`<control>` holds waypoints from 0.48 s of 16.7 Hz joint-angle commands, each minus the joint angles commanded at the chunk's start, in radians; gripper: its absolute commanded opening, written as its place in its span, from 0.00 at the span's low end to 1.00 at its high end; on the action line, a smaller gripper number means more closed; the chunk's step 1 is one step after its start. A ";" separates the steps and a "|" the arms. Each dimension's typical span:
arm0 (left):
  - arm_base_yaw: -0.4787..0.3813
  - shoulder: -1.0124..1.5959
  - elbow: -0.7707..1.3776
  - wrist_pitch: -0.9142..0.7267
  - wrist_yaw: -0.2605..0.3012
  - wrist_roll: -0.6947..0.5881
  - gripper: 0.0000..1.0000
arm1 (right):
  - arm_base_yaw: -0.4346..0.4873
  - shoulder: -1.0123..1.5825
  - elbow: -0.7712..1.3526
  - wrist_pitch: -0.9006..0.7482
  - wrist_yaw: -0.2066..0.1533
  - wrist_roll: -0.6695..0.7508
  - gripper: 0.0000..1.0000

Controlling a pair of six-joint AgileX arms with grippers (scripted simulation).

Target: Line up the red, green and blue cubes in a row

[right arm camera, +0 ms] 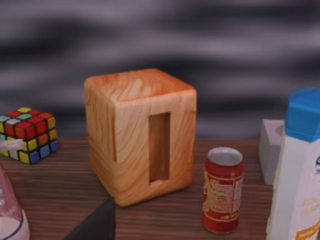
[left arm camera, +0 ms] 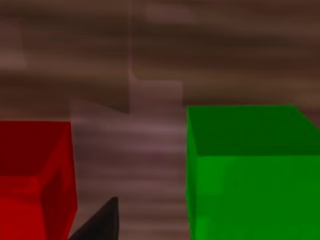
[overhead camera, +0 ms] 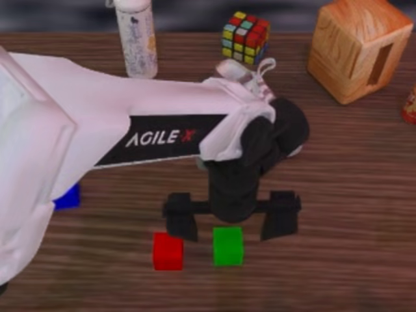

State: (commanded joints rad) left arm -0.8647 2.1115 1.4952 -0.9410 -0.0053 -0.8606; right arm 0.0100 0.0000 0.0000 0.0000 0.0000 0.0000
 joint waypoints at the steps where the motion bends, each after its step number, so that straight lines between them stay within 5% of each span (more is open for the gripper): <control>1: 0.004 -0.014 0.023 -0.044 0.000 -0.002 1.00 | 0.000 0.000 0.000 0.000 0.000 0.000 1.00; 8: 0.016 -0.066 0.098 -0.168 0.000 -0.003 1.00 | 0.000 0.000 0.000 0.000 0.000 0.000 1.00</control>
State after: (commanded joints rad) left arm -0.8486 2.0456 1.5937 -1.1087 -0.0052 -0.8633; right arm 0.0100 0.0000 0.0000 0.0000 0.0000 0.0000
